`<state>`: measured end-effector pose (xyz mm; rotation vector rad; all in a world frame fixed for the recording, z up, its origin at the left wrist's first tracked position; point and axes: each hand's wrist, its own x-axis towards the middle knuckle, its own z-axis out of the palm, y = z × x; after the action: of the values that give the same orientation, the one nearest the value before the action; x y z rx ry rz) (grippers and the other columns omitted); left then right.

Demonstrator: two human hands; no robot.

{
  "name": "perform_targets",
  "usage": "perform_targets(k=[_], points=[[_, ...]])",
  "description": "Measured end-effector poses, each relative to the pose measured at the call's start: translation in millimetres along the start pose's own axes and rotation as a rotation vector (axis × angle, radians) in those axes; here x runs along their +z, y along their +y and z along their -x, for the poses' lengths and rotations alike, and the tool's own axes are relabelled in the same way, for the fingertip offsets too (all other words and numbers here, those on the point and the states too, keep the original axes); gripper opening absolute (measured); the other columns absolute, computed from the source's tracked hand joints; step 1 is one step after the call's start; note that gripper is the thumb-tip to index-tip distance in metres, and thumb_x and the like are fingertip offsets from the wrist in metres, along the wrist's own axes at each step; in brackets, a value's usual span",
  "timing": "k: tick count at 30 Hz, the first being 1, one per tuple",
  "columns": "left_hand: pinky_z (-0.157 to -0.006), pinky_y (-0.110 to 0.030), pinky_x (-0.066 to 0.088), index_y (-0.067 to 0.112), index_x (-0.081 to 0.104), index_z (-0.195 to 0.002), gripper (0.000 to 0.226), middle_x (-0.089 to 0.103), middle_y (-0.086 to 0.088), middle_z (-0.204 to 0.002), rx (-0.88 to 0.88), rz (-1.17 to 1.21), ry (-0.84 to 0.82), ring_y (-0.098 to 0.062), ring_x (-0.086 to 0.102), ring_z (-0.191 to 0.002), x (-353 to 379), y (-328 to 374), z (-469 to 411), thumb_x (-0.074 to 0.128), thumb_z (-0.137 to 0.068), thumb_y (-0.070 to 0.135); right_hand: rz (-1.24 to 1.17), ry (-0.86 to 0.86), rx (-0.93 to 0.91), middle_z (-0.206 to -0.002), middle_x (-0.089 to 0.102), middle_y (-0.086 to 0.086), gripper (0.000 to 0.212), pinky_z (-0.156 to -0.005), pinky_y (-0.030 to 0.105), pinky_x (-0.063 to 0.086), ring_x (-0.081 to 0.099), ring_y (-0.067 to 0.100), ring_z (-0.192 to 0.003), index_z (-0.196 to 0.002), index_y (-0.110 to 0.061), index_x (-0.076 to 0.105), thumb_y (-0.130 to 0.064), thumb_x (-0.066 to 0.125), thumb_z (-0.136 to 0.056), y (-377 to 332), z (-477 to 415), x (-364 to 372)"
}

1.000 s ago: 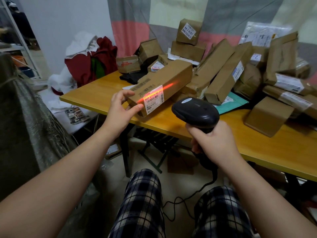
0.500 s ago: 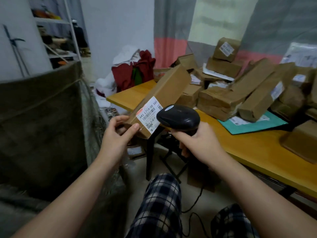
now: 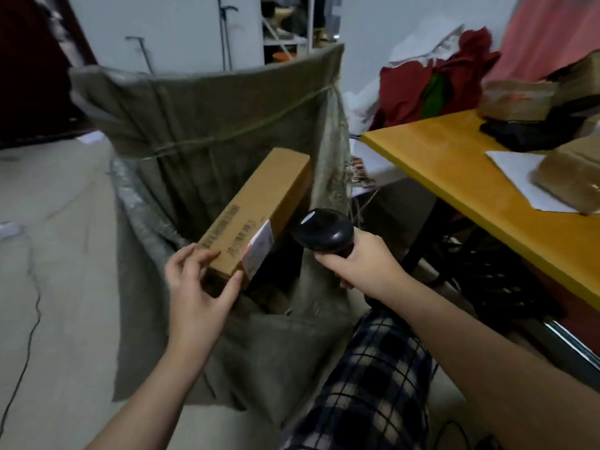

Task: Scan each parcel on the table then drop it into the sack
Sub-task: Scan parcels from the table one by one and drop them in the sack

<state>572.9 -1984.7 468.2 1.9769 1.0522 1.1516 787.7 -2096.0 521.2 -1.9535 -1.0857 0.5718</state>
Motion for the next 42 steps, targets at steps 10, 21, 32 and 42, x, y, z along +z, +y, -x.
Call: perform_targets(k=[10, 21, 32, 42], points=[[-0.093, -0.037, 0.041, 0.024, 0.062, -0.123, 0.042, 0.038, -0.015, -0.129, 0.041, -1.121, -0.587, -0.036, 0.042, -0.111, 21.1, -34.0, -50.8, 0.062, -0.085, 0.043, 0.268, -0.204, 0.023, -0.086, 0.067, -0.001, 0.029, -0.07, 0.03, 0.051, 0.064, 0.017, -0.082, -0.099, -0.022, 0.062, -0.042, 0.072, -0.08, 32.2, -36.5, 47.7], [-0.088, -0.038, 0.045, 0.017, 0.042, -0.133, 0.041, 0.05, -0.012, -0.12, -0.102, -1.206, -0.759, -0.032, 0.049, -0.11, 22.9, -99.3, -30.0, 0.051, -0.095, 0.031, 0.289, -0.279, 0.061, -0.083, 0.06, -0.006, 0.03, -0.069, 0.027, 0.044, 0.057, 0.014, -0.083, -0.1, -0.024, 0.059, -0.044, 0.071, -0.081, 51.5, -43.6, 67.9], [-0.087, -0.038, 0.045, 0.016, 0.051, -0.129, 0.036, 0.054, -0.007, -0.123, 0.247, -0.937, -0.681, -0.027, 0.052, -0.111, 79.6, -37.2, -60.2, 0.044, -0.097, 0.032, 0.225, -0.098, 0.138, -0.085, 0.064, -0.005, 0.026, -0.071, 0.028, 0.048, 0.06, 0.015, -0.086, -0.096, -0.025, 0.061, -0.041, 0.073, -0.079, 62.5, -34.1, 29.9], [-0.087, -0.043, 0.046, 0.012, 0.057, -0.124, 0.037, 0.057, -0.009, -0.122, 0.724, -0.486, -0.576, -0.032, 0.054, -0.107, 176.7, 128.8, -53.3, 0.054, -0.092, 0.031, -0.079, 0.585, 0.22, -0.07, 0.07, 0.005, 0.029, -0.068, 0.038, 0.057, 0.069, 0.021, -0.066, -0.094, -0.012, 0.067, -0.036, 0.074, -0.079, 64.9, 45.5, -101.4]])
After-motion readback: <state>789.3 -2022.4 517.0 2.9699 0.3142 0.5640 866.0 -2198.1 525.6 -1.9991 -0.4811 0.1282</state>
